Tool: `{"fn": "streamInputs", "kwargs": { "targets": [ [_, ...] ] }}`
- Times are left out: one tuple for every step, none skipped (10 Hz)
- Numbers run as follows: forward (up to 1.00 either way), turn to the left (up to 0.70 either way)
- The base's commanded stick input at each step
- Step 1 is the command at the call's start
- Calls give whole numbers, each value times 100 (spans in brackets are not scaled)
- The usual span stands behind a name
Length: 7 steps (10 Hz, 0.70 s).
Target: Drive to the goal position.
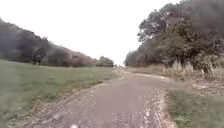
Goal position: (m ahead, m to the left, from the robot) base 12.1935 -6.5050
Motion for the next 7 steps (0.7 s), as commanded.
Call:
{"fn": "streamInputs", "kwargs": {
  "targets": [
    [70,-13],
    [70,-13],
    [70,-13],
    [70,-13],
    [70,-13],
    [70,-13],
    [70,-13]
  ]
}}
